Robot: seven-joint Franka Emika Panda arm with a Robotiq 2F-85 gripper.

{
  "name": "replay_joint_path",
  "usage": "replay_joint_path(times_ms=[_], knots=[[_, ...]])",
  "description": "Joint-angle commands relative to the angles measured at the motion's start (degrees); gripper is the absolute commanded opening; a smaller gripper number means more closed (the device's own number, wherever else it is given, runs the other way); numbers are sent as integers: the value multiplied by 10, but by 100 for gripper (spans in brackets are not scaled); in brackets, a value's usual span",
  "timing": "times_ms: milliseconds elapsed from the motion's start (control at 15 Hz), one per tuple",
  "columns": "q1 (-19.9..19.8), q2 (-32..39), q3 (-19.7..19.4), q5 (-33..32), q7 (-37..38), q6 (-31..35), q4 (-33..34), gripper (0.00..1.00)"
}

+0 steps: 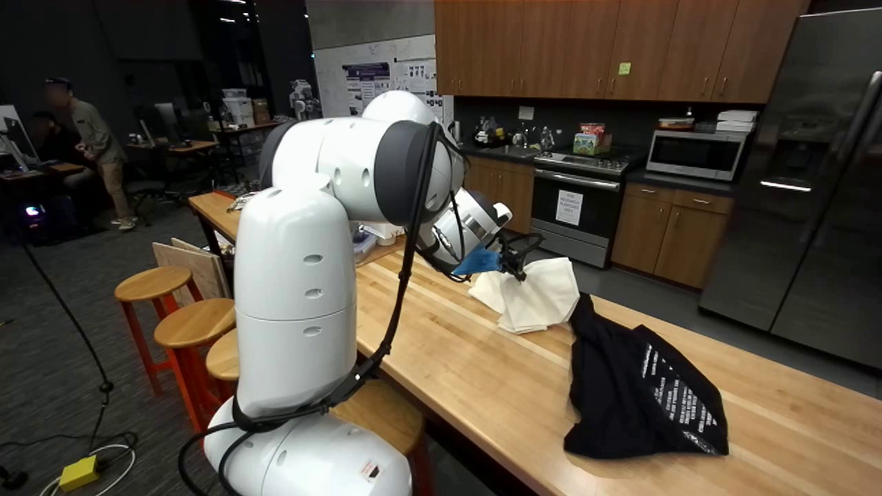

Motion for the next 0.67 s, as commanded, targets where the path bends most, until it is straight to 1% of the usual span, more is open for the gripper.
replay_joint_path(times_ms=[0,267,467,600], knots=[[2,0,-2,2,-2,-1,0,0],[1,-1,-2,5,-4,2,0,0],[5,-3,-9,-17,33,-17,8,0],[8,1,-14,-38,75,-41,20,0]])
